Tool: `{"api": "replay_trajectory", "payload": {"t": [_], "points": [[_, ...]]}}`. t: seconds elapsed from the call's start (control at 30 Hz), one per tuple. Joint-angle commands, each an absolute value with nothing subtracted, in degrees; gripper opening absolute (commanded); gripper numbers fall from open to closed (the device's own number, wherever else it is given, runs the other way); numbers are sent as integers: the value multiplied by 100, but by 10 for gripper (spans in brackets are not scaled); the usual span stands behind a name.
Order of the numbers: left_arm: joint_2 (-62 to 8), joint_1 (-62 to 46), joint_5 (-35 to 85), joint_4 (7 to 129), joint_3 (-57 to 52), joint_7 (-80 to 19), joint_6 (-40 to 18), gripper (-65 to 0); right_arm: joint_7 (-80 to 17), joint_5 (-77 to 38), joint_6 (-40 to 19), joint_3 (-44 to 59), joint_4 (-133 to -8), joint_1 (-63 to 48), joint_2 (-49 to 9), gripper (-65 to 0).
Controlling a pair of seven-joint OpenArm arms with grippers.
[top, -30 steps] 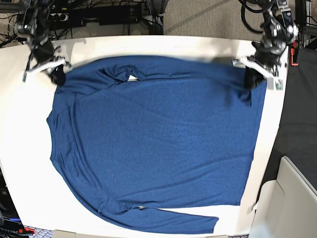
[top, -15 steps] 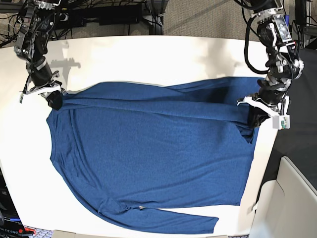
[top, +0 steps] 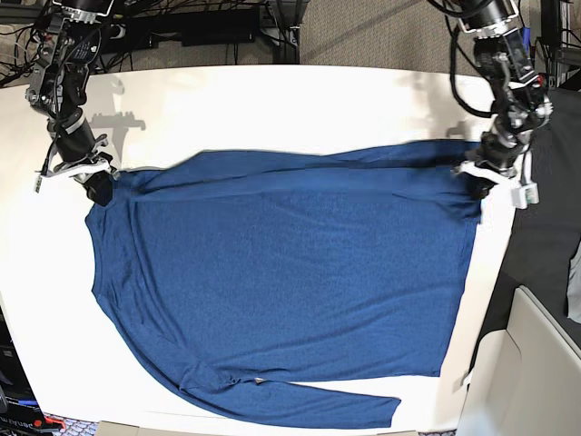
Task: Fold the T-shirt properly
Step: 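Grasp the shoulder corners of the blue shirt with both grippers, then adjust the right gripper's grip on its shoulder corner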
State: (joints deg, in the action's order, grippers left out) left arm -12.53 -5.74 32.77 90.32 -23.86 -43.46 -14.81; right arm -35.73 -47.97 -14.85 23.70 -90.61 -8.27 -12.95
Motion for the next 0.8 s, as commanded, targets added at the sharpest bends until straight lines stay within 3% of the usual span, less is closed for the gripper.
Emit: {"api": "replay_trajectory", "payload": {"t": [0.0,0.13,0.23,0.5,0.77], "points": [[-1323,-549,3336,9112,-2475,-4233,-1508,-569,-3415,-4866,-1560,2396,-9165,-778,-1358,-648],[-1525,-716,3336,9095,-2563,-4233,-1508,-443,-3415,-4875,-1560,2396,-9182,-778,-1358,-648],[-1552,-822,3336,8989,-2571,-4233,-1508,-383,-3415,-4875,-1560,2387,-9182,-778,-1349,-648],[-1613,-1165,3371,9024,-2580,-4268,-1508,-378,-3415,-4875,-1560,2387,-9165,-787,-1244,-648],[-1587,-1165,3389,9033,-2932,-5077,-1534,-375,-3415,-4875,-1560,2387,-9165,-787,-1244,-648]]}}
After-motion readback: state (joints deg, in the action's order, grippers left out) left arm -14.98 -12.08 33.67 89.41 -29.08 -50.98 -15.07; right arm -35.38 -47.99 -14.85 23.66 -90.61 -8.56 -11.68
